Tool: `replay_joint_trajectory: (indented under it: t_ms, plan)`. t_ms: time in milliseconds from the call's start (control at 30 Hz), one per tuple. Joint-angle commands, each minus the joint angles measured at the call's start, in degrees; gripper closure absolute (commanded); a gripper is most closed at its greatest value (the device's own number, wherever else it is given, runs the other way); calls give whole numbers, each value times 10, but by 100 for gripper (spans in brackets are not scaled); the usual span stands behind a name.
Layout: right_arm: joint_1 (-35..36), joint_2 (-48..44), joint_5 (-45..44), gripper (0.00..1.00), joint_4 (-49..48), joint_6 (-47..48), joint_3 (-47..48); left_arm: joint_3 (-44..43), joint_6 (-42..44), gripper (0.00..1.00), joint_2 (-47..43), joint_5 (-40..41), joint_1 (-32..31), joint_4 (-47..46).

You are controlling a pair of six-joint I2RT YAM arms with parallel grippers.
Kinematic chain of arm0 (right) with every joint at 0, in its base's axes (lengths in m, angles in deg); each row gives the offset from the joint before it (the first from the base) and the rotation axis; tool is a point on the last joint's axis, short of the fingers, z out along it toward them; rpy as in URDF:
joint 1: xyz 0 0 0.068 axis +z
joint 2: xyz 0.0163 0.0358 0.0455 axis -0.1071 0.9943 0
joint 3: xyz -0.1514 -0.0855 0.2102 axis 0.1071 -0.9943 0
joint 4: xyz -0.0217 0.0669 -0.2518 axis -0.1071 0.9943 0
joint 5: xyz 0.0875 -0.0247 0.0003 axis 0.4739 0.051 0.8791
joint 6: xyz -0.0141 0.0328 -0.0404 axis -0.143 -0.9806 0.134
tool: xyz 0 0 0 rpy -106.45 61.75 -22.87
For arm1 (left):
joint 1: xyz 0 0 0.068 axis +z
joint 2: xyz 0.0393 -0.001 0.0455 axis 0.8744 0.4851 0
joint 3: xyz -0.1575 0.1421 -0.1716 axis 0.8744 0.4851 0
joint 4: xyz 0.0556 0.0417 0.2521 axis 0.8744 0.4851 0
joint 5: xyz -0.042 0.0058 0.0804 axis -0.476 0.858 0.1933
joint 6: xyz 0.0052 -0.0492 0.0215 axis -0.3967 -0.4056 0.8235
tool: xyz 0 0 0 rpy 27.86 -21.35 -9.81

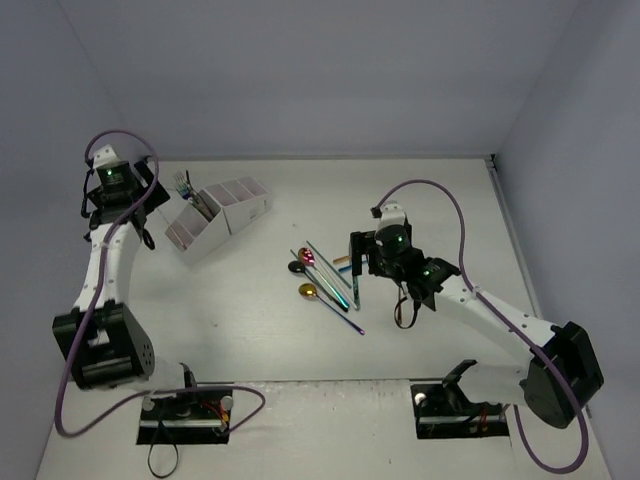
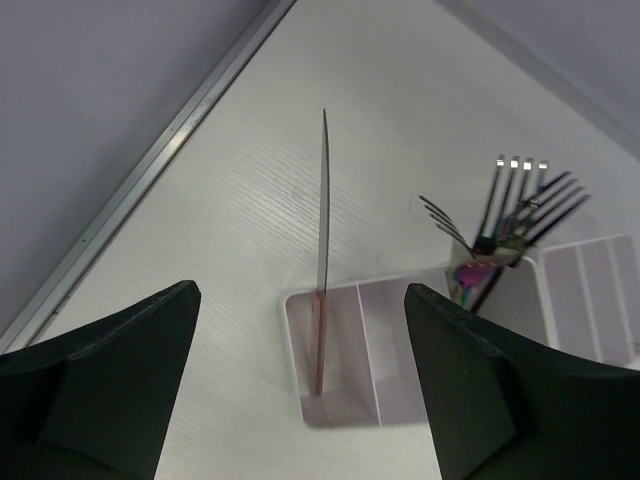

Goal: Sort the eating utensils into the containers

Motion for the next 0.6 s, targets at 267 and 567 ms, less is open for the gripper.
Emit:
replay_joint_trajectory:
  t_ms: [267, 567]
  plan:
    - [-30, 140, 31, 22, 11, -86, 34, 131, -46, 18, -239, -203, -104, 82]
    - [-26, 240, 19, 34, 12, -99, 77, 200, -53, 18, -345, -222, -201, 131]
